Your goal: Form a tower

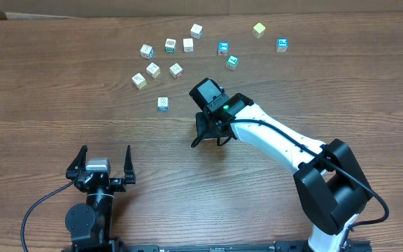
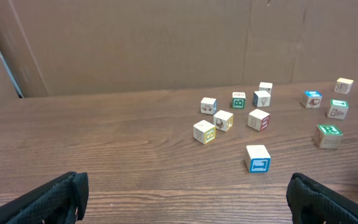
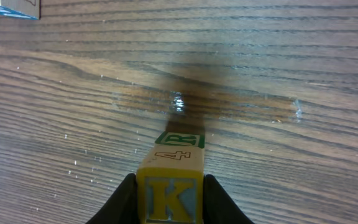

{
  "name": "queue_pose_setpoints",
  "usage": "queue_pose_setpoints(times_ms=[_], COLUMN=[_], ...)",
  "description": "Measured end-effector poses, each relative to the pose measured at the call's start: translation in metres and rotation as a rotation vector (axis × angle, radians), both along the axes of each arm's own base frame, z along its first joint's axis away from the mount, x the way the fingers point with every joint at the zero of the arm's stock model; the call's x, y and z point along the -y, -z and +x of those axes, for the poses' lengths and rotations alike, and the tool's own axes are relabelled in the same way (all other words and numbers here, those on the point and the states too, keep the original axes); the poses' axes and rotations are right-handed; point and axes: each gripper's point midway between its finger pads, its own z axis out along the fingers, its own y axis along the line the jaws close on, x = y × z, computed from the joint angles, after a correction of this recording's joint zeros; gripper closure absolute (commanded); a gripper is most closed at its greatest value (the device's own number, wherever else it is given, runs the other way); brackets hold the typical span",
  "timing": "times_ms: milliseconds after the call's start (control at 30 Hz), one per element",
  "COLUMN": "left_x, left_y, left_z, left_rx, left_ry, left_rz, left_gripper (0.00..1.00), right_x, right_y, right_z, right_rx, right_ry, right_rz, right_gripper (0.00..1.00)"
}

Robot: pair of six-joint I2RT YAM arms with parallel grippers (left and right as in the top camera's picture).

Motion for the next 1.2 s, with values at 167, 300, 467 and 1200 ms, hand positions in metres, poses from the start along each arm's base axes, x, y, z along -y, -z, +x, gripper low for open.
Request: queue_pose_setpoints(times_ms=[167, 300, 467, 1200], left_x=[0.000, 0.000, 0.000, 0.000], left_y=[0.000, 0.000, 0.000, 0.000], left_z=[0.000, 0.000, 0.000, 0.000], left_rx=[0.000, 0.000, 0.000, 0.001], left_ry=[0.000, 0.000, 0.000, 0.000], left_rz=[0.000, 0.000, 0.000, 0.000], left_gripper=[0.00, 0.00, 0.00, 0.00], right_x=[-0.001, -0.005, 0.001, 0.286], right_y=[0.000, -0.002, -0.006, -0.118], right_z=[-0.001, 0.003, 0.006, 0.108], right_rx=[-0.004, 0.010, -0.002, 0.069], right_ry=[-0.001, -0.002, 0.006, 0.631], right_rz=[0.007, 0.025, 0.016, -0.126], right_gripper=[0.39, 0.23, 0.12, 0.00])
